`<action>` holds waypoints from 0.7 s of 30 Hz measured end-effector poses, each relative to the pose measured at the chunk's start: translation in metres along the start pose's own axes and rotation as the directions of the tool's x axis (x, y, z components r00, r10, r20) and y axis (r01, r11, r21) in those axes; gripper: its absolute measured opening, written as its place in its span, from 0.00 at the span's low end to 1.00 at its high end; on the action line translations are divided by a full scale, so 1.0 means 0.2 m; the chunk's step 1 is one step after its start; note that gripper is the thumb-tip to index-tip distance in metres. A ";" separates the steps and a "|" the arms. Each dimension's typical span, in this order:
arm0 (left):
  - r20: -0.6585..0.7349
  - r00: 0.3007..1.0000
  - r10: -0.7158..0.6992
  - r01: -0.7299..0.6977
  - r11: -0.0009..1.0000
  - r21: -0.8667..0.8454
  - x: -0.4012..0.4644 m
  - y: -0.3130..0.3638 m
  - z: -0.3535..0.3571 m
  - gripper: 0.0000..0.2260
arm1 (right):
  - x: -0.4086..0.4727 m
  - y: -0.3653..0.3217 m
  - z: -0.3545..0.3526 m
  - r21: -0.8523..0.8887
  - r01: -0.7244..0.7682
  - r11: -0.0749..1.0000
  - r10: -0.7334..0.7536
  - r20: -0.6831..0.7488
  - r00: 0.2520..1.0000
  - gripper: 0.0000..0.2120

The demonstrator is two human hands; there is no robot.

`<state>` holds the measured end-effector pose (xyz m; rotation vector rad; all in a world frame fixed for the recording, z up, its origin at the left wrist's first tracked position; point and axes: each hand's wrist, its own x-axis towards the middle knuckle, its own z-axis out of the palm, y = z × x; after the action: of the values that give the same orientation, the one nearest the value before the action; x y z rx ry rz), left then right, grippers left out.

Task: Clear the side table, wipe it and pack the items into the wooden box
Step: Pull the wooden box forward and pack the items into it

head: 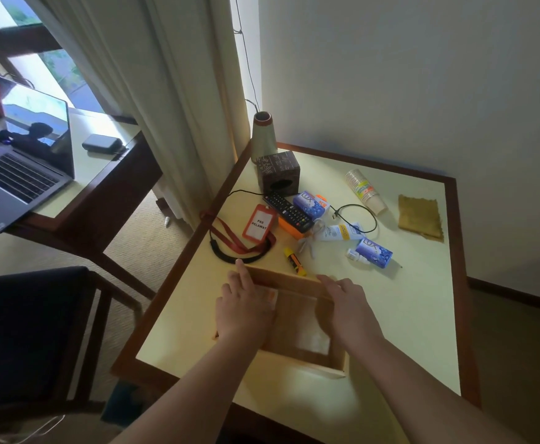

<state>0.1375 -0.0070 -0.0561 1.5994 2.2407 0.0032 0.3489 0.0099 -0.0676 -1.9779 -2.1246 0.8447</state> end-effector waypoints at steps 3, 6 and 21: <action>-0.040 0.998 0.042 -0.039 0.995 0.088 0.01 -0.02 -0.02 0.50 | 0.01 0.00 -0.01 -0.013 0.009 1.000 -0.009 -0.011 1.000 0.31; -0.091 0.981 0.172 -0.164 0.982 0.091 0.08 -0.05 -0.07 0.53 | 0.02 -0.02 -0.05 -0.109 0.015 0.994 -0.017 -0.013 1.000 0.33; -0.052 0.825 0.563 -0.546 0.818 0.181 0.17 -0.15 0.01 0.46 | 0.75 -0.45 -0.21 -0.096 0.088 0.992 -0.094 -0.060 0.994 0.23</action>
<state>0.1011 0.0138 -0.0758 2.3407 1.7892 0.0697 0.2674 0.1663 -0.0336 -1.9064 -2.2362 0.6701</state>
